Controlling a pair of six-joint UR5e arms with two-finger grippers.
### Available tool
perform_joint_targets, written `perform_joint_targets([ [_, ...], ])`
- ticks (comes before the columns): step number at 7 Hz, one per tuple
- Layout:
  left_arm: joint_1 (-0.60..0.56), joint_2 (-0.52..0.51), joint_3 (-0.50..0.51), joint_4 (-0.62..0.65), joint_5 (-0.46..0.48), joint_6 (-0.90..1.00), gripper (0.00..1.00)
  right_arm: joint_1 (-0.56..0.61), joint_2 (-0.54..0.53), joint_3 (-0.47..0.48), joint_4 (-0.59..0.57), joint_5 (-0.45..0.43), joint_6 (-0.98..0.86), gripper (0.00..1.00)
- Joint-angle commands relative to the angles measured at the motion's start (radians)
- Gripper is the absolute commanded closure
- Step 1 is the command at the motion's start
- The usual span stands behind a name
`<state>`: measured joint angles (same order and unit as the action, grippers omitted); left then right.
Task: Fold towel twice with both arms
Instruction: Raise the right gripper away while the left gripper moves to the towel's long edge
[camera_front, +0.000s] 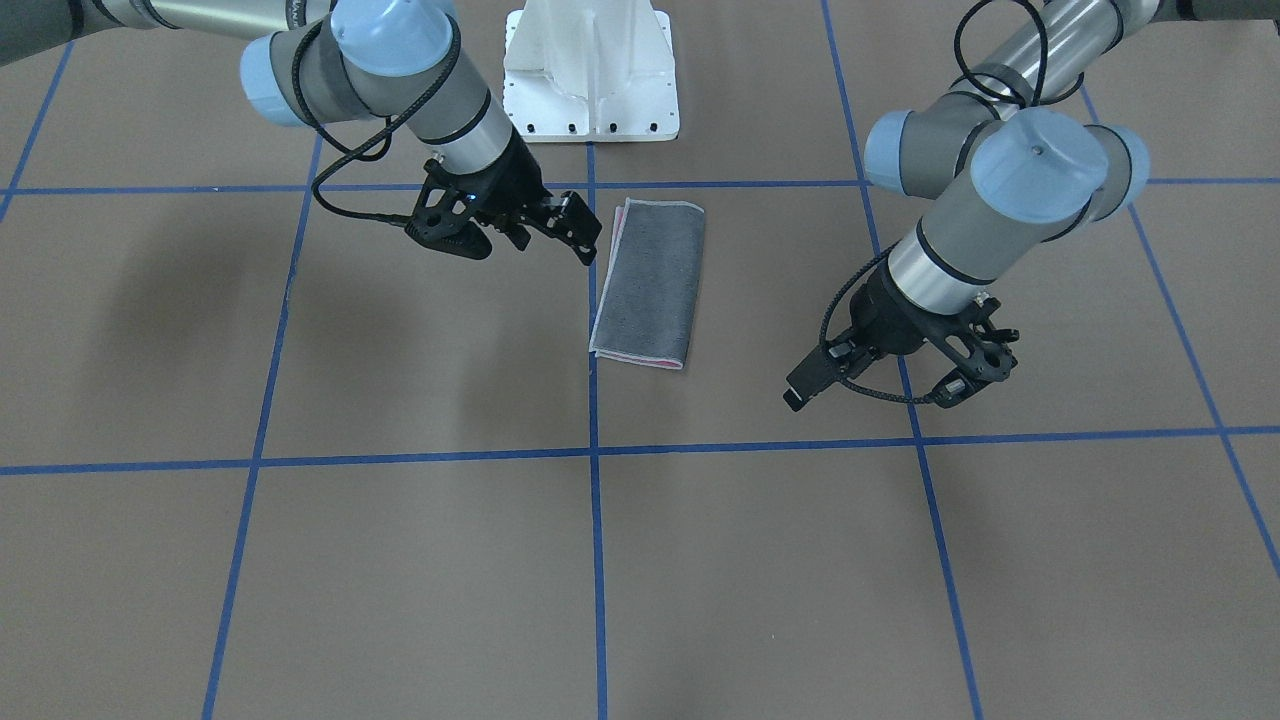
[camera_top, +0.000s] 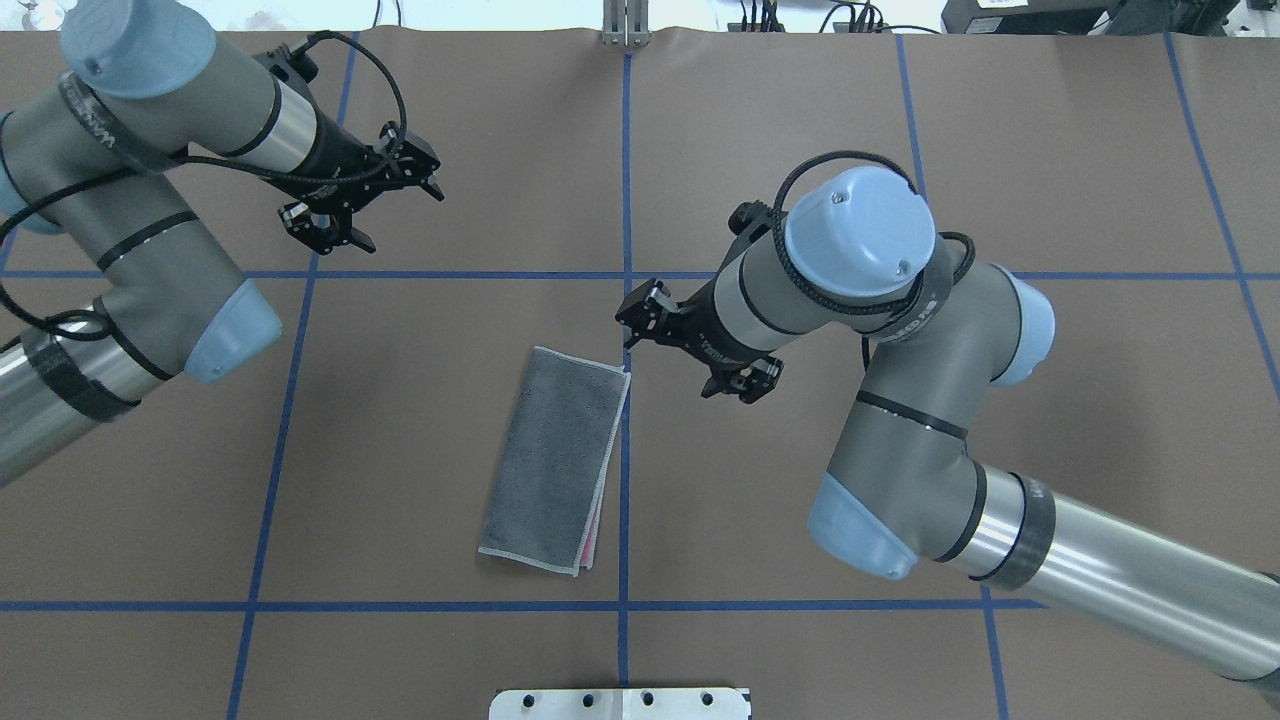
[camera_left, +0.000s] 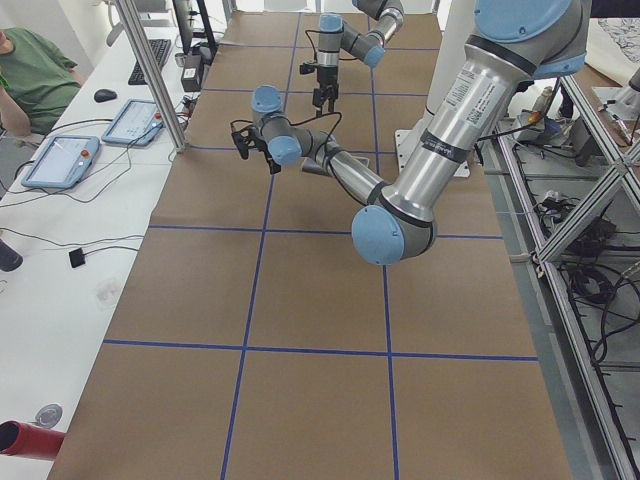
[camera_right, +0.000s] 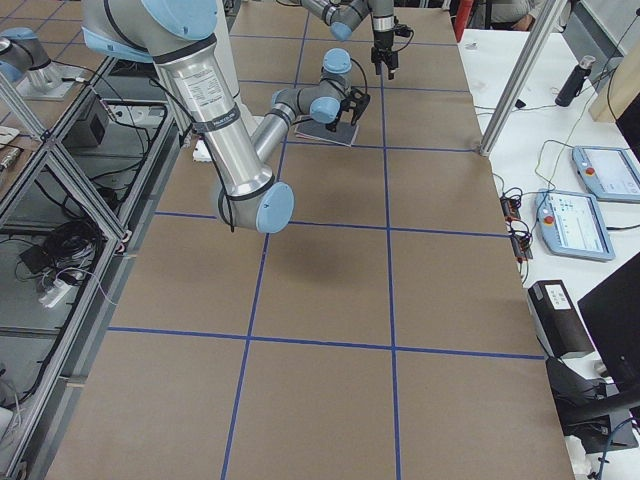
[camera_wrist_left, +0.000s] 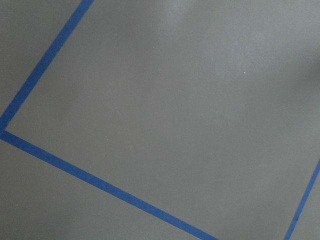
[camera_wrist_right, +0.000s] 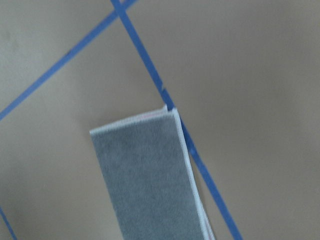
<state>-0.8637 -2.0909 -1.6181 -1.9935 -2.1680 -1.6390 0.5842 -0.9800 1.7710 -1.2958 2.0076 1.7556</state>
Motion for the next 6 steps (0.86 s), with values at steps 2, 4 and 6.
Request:
perform_joint_targets([
  [2,0.226,0.157,-0.249,-0.001,0.171,-0.137,0.0,0.097,-0.035,-0.007,-0.013,0.008,-0.217,0.01],
  [4,0.377,0.172,-0.267,-0.002,0.305,-0.24,0.0,0.123,-0.072,-0.004,-0.002,0.005,-0.252,0.01],
  [6,0.52,0.175,-0.269,-0.004,0.463,-0.289,0.0,0.125,-0.071,-0.004,0.001,0.003,-0.265,0.01],
])
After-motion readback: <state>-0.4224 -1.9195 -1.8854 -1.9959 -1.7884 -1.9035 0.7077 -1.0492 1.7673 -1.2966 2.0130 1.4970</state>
